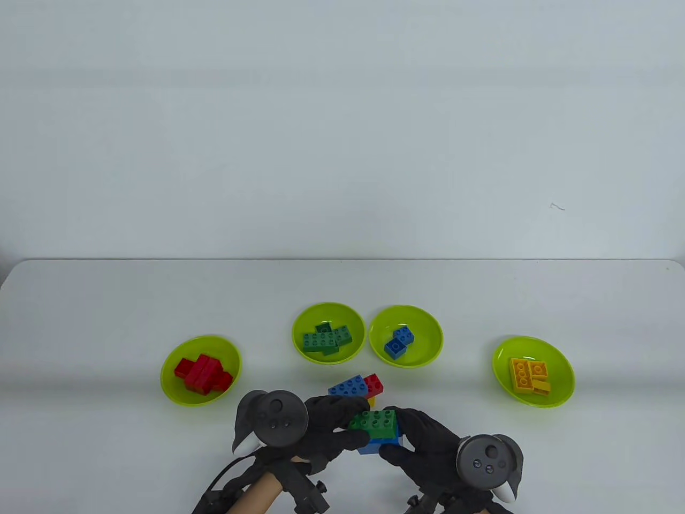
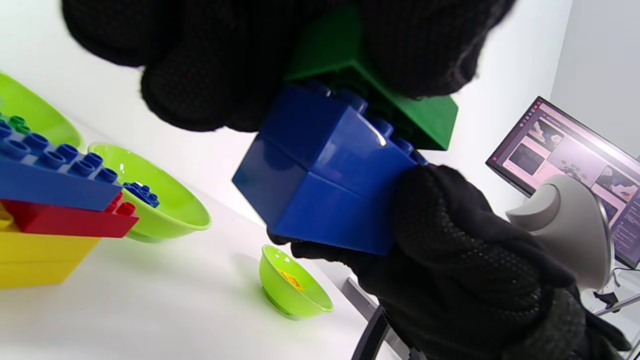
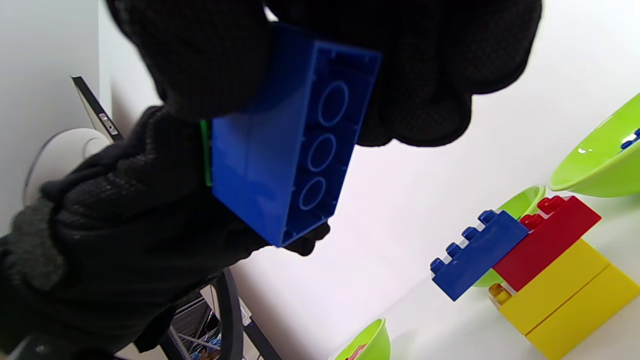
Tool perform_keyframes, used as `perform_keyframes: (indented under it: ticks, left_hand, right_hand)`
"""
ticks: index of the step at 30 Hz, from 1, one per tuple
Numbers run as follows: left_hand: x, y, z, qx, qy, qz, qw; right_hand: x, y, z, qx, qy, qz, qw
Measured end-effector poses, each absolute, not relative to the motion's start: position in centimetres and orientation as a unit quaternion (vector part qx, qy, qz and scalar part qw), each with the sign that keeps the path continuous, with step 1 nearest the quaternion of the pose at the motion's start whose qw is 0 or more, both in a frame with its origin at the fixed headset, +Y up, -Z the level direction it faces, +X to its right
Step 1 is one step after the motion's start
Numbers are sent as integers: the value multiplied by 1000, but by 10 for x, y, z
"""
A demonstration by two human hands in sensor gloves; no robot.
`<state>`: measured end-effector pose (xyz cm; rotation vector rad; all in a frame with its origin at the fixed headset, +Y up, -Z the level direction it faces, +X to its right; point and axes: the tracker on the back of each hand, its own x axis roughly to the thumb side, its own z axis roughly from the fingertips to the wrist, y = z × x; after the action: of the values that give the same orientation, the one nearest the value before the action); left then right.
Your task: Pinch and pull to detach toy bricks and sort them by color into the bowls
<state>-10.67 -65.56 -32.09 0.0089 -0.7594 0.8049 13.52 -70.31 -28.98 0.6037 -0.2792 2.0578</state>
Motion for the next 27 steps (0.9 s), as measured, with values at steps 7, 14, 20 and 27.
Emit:
perform_keyframes:
  ticks: [7,14,20,27]
  left_hand:
    - [-120,-645,-334,73,-319,380,865]
    - [-134,-636,-389,94,-239,299,919]
    - [-141,-649,-432,79,-168,230,955]
    - [-133,-672,-482,45,-104,204,972]
  right_hand:
    - [145,-706,-293,217,-117,838,486]
    - [153,-703,-295,199,-130,842,485]
    - [156,-702,-297,193,-133,843,484]
    - [159,-700,-298,189,-135,846,481]
